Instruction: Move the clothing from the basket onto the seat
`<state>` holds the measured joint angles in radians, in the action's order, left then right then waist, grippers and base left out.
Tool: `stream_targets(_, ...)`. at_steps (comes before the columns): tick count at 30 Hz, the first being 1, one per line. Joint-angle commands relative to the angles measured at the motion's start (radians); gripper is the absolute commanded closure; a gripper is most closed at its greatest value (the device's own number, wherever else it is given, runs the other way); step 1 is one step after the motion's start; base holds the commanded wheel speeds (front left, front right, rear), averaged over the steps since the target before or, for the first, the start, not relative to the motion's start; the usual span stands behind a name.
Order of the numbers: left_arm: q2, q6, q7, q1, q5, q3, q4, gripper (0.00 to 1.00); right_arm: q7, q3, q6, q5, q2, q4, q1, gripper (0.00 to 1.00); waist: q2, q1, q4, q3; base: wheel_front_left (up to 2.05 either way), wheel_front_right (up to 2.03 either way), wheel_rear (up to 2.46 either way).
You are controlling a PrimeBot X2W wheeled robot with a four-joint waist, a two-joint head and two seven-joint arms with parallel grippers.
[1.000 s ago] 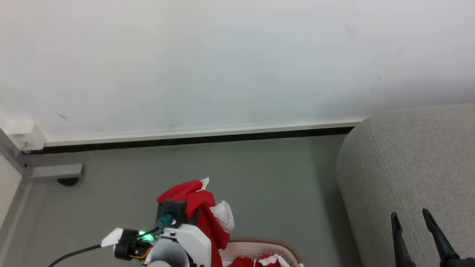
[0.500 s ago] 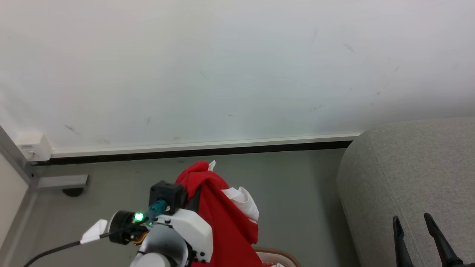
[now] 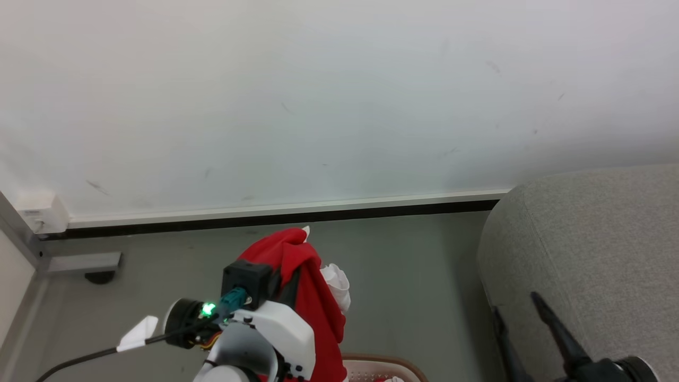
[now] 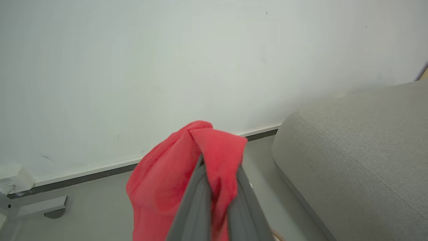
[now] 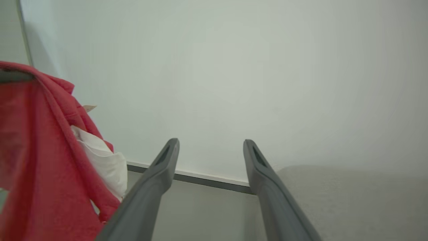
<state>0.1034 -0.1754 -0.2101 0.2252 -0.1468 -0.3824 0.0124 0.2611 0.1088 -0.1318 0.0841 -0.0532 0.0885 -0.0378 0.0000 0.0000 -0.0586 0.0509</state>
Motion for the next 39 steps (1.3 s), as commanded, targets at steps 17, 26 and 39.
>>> stream_targets(17,-0.001,0.031,-0.033,0.033,-0.011,-0.062,-0.088,1.00,-0.005,0.672,0.002,0.237,-0.265,0.182,0.408,0.00,0.0000,0.0000,-0.001,-0.003,0.00,0.00,0.00)
stream_targets(26,-0.012,0.056,-0.065,0.054,-0.010,-0.126,-0.142,1.00,0.001,0.879,0.002,0.292,-0.172,0.399,0.625,0.00,0.0000,0.0000,0.015,-0.018,0.00,0.00,0.00)
stream_targets(39,-0.025,0.052,-0.072,0.067,-0.030,-0.162,-0.146,1.00,0.003,1.080,0.002,0.505,-0.028,0.705,0.740,1.00,0.0000,0.0000,0.037,-0.011,0.00,0.00,0.00)
